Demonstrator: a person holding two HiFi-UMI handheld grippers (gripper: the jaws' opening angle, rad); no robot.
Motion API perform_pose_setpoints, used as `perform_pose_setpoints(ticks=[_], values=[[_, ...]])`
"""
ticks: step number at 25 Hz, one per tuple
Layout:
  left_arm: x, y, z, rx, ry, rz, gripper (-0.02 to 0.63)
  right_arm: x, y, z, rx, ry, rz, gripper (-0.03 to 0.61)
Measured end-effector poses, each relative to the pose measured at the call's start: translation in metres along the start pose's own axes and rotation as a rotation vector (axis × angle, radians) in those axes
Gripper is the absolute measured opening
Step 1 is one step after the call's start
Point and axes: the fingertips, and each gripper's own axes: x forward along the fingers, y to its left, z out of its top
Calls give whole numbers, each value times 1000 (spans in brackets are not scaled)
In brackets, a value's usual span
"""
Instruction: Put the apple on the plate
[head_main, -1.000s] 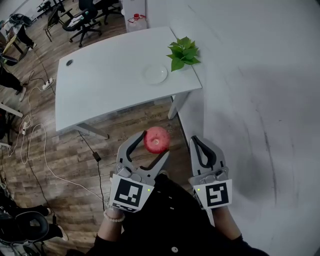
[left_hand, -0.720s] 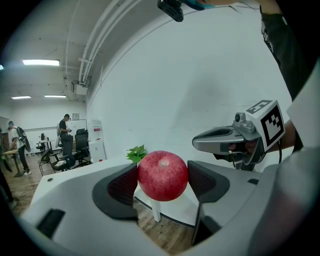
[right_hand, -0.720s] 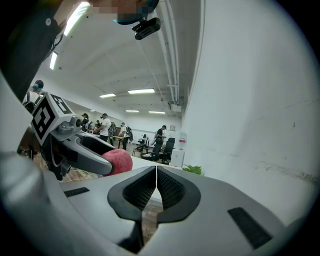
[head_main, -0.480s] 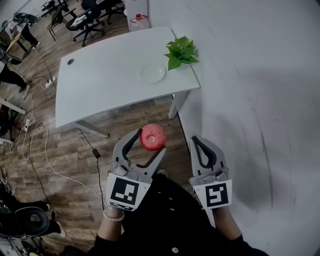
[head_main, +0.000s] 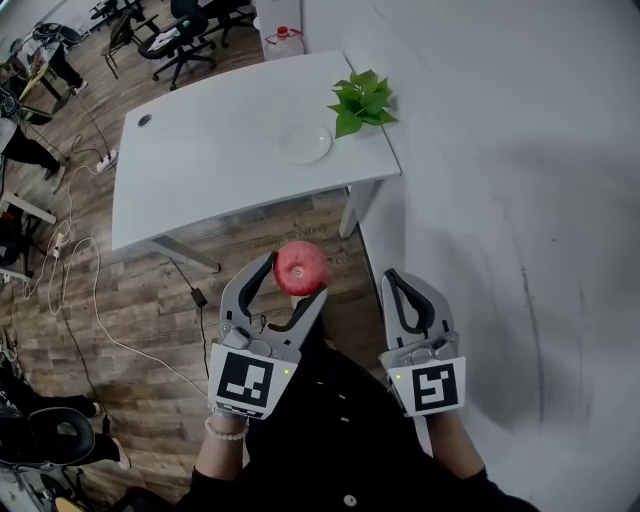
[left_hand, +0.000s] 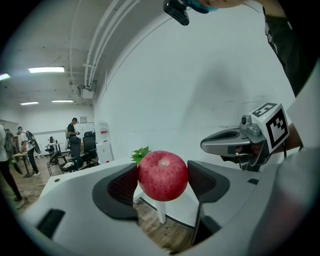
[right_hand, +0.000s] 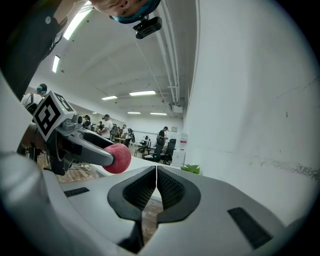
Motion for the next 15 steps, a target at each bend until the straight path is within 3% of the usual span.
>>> perform_pose_setpoints(ticks=[2, 15], values=[[4, 2, -1, -28, 13, 13, 327, 3, -4, -3, 1, 1, -4, 43], [40, 33, 4, -27, 4, 4, 327, 49, -21, 4, -16, -4, -6, 43]])
